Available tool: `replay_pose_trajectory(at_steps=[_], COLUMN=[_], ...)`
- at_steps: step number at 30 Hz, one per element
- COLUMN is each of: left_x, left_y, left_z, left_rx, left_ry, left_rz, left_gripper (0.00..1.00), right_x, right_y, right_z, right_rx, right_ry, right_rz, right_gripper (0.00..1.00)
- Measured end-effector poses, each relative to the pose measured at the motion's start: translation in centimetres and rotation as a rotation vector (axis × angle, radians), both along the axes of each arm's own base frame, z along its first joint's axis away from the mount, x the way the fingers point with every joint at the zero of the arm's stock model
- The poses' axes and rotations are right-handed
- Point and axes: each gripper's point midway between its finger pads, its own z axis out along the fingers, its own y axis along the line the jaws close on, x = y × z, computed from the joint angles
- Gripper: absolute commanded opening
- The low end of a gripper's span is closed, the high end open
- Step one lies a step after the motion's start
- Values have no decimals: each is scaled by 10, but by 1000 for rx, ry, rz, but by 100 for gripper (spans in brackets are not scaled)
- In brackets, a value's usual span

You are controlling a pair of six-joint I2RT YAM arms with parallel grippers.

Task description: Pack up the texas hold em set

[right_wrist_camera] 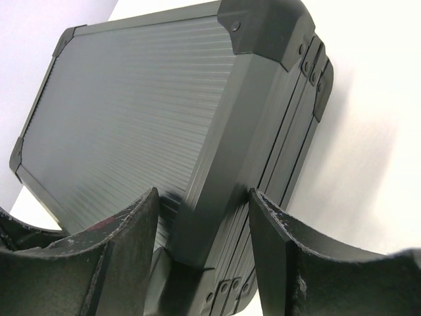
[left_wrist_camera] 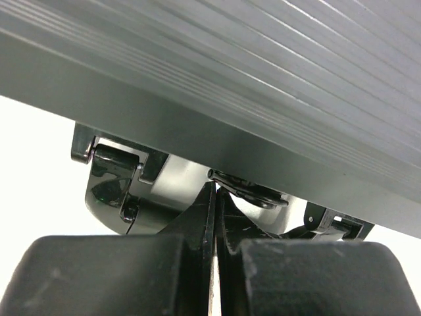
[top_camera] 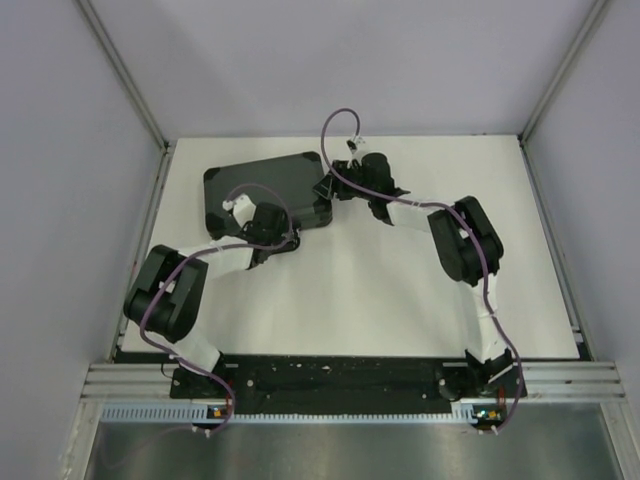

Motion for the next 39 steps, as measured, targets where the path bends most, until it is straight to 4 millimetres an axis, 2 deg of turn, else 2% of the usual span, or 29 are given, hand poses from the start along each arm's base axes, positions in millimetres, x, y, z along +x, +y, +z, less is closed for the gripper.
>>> replay_pose_trajectory(at_steps=[9,15,18,24,26,29,31,35,39], left_x=[-3,-16,-26,-38,-43,-53,-60,-73,-89], left_y=[25,36,41,50,54,60,63,67,71], left_z=[0,6,22,80,95,113,127,163,199], left_rx=[110,141,143,129,136,150,159,171,193], left_ry=[0,17,11,-86,-101,-123,-144,-230,-296], left_rz=[83,103,102,101,99,86,65,6,-58], left_gripper=[4,15,24,48,70,90,99,99,99], right_x=[-20,-42,-56,-70,-69,-69,-70,-81,-102], right_y=[18,30,38,45,44,36,27,-2,-51], right_z=[1,0,1,5,10,21,35,79,130], right_rx=[15,-12,-54,-158,-186,-221,-240,-267,-300], right_ry=[27,102,148,195,196,181,154,76,-15], right_rz=[22,53,86,117,114,101,89,40,-76], right_gripper=[50,51,54,60,68,74,76,81,86])
